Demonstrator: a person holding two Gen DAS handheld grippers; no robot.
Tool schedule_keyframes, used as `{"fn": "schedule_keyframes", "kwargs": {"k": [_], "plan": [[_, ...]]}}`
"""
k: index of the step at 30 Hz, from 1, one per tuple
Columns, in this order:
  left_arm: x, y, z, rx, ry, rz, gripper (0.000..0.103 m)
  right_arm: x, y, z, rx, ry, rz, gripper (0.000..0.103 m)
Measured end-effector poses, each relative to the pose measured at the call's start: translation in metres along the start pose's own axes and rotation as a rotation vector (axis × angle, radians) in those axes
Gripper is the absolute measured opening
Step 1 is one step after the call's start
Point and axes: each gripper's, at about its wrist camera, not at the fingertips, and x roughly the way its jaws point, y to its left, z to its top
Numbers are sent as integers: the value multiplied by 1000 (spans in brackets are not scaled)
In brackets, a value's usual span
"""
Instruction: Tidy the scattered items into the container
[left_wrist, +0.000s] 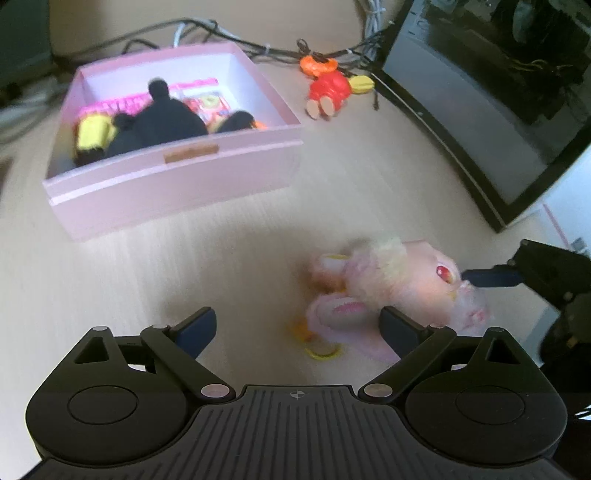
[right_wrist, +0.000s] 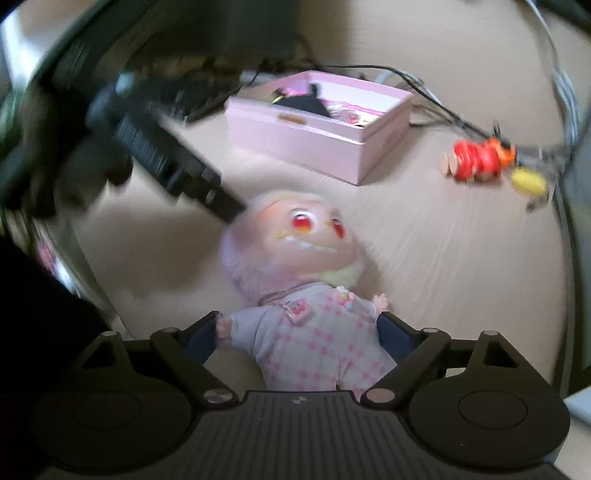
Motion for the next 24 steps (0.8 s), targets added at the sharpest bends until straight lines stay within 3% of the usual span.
{"fn": "schedule_keyframes", "kwargs": {"k": [2,6,9,12,17,20,22,24], "plan": [[-6,2,4,-7,-16,40,96,-3,-10,1,56,-12,9,89],[-24,4,19,-96,-67,-57,95,0,8,-4,-92,-7,-117,89],[-15,-18,27,-45,-83,-64,95,4,21,-8,-171,-5,-166,89],[0,-33,26,5,-80,-53,96,4,22,-9,-166,-13,-171,88],[2,-32,23,9,-91,-55,96,-7,-14,-3,105,-47,-34,88],[2,-32,21,7,-92,-52,96,-13,-40,0,295,-68,60,82],[1,-31,19,6,-93,-50,96,-13,-52,-3,385,-68,86,81],[1,-31,18,4,-94,-48,96,-11,-49,-5,359,-48,49,81]]}}
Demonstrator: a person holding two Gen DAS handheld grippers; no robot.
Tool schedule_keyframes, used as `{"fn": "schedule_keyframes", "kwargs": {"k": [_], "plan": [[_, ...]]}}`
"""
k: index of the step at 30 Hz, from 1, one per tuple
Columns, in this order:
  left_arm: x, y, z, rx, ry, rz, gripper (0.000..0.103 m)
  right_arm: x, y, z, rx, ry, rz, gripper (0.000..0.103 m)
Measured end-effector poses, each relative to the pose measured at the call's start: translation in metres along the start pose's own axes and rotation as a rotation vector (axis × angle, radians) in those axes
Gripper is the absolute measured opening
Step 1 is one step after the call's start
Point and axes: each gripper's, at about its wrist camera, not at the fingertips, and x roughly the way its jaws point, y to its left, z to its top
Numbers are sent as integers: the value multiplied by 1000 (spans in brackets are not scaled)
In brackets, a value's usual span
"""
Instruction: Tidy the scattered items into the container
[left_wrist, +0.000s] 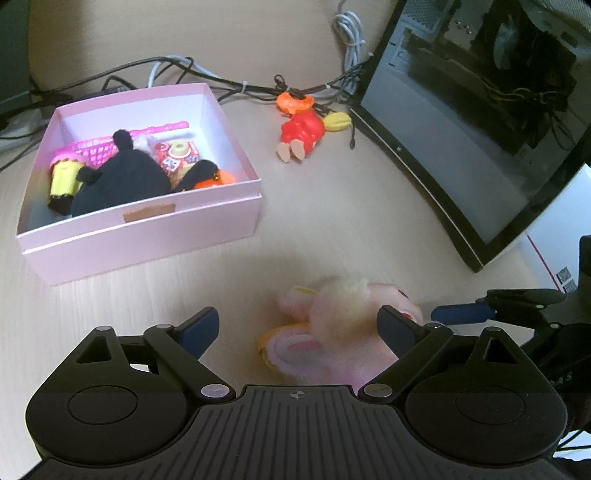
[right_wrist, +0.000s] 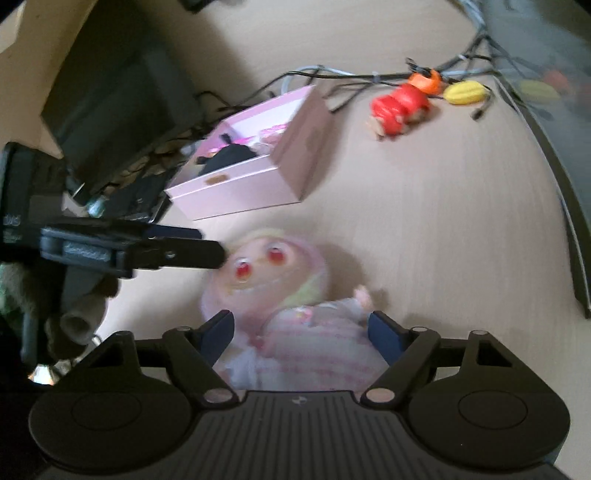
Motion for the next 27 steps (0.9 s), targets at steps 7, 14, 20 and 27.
{"fn": "schedule_keyframes", "kwargs": {"k": [7,14,20,27], "plan": [[0,0,-1,0,-3,7,97,-1,35,-15,-304,21,-75,92],[1,-1,3,0,-5,11,96,13,53,-19,-425,42,-112,94],[-8,-4,8,-31,-20,-87,96,20,60,-20,-434,44,-131,91],[3,-17,3,15,14,-96,96,27,58,-22,-409,59,-158,81]]}}
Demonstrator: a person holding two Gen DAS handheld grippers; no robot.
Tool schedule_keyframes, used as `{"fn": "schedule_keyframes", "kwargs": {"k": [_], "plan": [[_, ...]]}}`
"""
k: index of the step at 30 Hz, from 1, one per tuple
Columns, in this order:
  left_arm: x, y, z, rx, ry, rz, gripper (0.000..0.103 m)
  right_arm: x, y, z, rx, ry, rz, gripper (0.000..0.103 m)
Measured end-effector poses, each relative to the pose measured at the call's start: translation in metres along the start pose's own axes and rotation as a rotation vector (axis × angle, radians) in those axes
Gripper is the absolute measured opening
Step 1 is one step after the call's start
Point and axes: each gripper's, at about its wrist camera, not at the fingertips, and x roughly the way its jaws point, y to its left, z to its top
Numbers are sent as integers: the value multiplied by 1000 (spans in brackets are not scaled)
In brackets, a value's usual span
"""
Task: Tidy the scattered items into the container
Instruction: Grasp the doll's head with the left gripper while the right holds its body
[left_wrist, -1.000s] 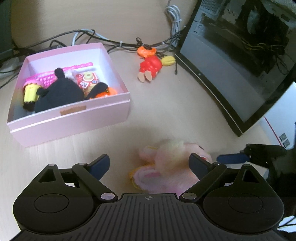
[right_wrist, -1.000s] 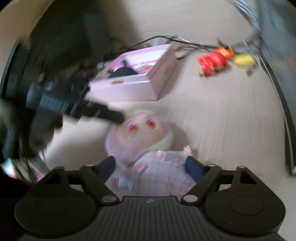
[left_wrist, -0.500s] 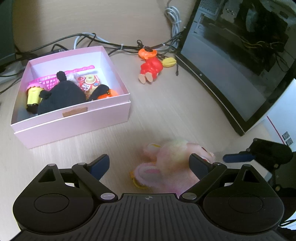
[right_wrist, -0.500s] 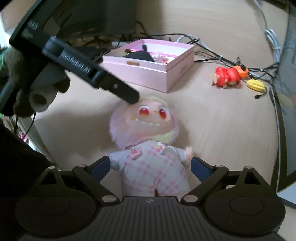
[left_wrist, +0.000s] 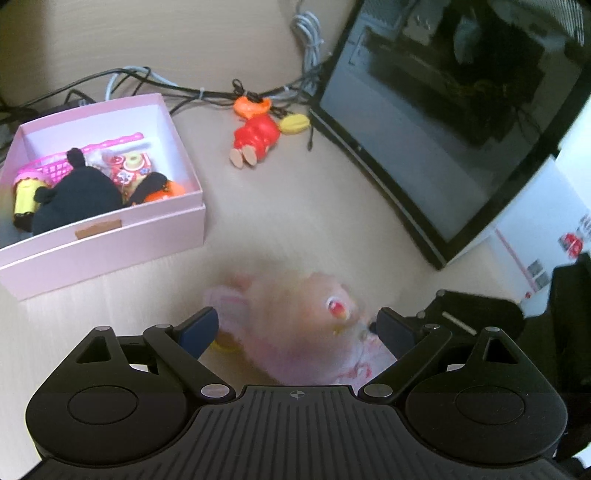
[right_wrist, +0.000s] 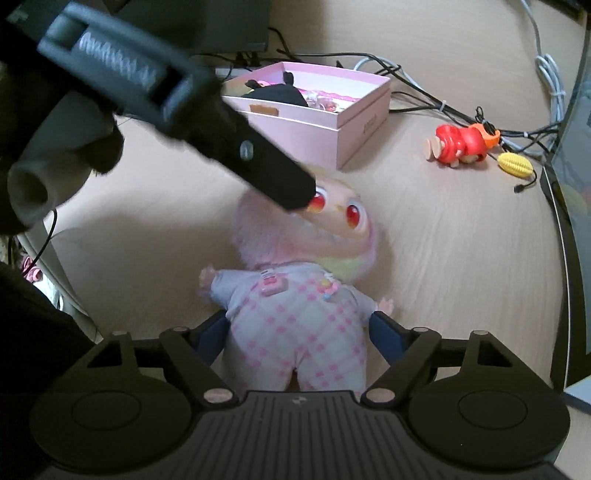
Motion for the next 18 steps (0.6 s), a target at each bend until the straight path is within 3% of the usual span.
{"fn": "schedule_keyframes", "kwargs": {"k": [11,15,18], "plan": [[13,13,-16,0,62,41,95,-3,-1,-2,4,-10,-8,77],[-3,12,-6,-34,23,-24,95,-15,-1,-4,-9,-22,-33,79],[-5,9,7,-50,-26,-16,95,-20,3,-1,-21,-51,-44,86]]}}
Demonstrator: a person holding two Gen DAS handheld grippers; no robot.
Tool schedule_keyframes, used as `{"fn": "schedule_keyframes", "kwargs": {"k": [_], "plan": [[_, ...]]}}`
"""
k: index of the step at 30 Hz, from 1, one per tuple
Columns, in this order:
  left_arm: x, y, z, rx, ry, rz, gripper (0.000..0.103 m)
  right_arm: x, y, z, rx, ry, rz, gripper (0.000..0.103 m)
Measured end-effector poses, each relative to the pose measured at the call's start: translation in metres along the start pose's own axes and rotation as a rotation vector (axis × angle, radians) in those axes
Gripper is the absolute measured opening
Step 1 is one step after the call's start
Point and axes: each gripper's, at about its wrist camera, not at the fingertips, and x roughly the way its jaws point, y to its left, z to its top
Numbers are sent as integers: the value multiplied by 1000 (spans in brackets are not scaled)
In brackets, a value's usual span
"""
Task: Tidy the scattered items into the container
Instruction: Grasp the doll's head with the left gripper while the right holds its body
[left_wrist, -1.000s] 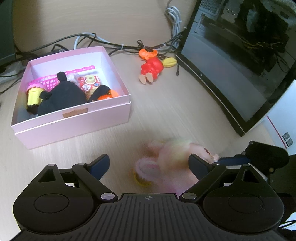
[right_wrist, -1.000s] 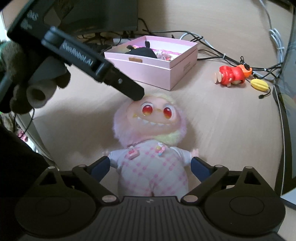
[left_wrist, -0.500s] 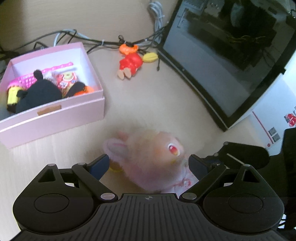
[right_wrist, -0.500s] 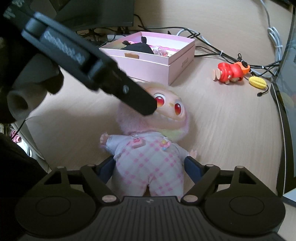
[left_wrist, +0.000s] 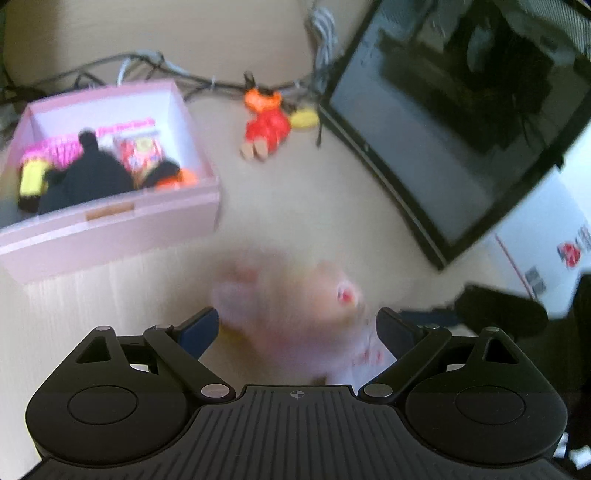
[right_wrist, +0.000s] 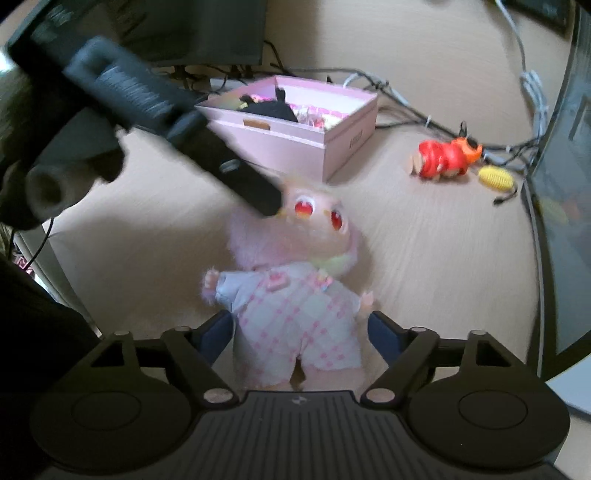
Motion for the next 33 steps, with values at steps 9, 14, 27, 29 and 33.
{"fn": "schedule_keyframes", "kwargs": {"k": [9,14,27,29,33], "plan": [[11,14,-5,5,0,52,96,20,-5,9,102,-16,65,87],[6,19,-7,-44,1,-3,95,17,-17,8,185,-8,90,75],[40,-11,3,-34,110,53,94,37,-5,0,179,43,-11,91],[45,-13,2,-17,118,46,90,40,0,-1,160,44,-18,80],[43,-11,0,-14,102,41,80,39,7,1,159,42,-39,75]]}}
